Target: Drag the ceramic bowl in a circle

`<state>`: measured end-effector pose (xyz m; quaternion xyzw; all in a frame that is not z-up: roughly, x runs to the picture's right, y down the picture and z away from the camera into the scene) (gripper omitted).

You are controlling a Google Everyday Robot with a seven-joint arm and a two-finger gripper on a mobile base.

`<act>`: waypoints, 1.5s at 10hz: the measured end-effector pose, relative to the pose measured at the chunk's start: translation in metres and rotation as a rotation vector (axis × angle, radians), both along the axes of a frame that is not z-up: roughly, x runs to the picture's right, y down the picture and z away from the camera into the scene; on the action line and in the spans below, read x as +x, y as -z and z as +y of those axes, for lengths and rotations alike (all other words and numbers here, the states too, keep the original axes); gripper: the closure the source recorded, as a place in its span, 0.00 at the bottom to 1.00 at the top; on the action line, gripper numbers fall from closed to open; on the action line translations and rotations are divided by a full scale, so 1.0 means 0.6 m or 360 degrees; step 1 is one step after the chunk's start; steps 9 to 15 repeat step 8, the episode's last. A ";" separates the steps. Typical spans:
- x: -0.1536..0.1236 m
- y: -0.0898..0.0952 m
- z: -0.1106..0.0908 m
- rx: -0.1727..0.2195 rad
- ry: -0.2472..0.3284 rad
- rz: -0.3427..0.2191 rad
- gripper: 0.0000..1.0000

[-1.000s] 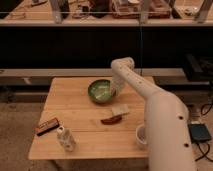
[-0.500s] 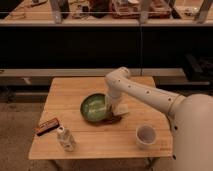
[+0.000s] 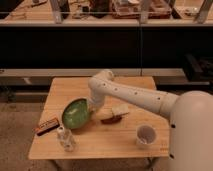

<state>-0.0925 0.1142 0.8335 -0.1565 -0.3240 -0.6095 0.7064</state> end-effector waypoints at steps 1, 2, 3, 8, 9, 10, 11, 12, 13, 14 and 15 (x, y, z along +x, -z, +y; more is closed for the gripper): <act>-0.038 -0.008 -0.016 0.0007 -0.0011 -0.0063 1.00; -0.070 -0.026 -0.042 0.0011 -0.0043 -0.0111 1.00; -0.079 -0.043 -0.060 0.0012 -0.0068 -0.0122 1.00; 0.010 -0.169 -0.160 0.0008 -0.0264 0.0055 1.00; 0.010 -0.169 -0.160 0.0008 -0.0264 0.0055 1.00; 0.010 -0.169 -0.160 0.0008 -0.0264 0.0055 1.00; 0.010 -0.169 -0.160 0.0008 -0.0264 0.0055 1.00; 0.010 -0.169 -0.160 0.0008 -0.0264 0.0055 1.00; 0.010 -0.169 -0.160 0.0008 -0.0264 0.0055 1.00; 0.010 -0.169 -0.160 0.0008 -0.0264 0.0055 1.00; 0.010 -0.169 -0.160 0.0008 -0.0264 0.0055 1.00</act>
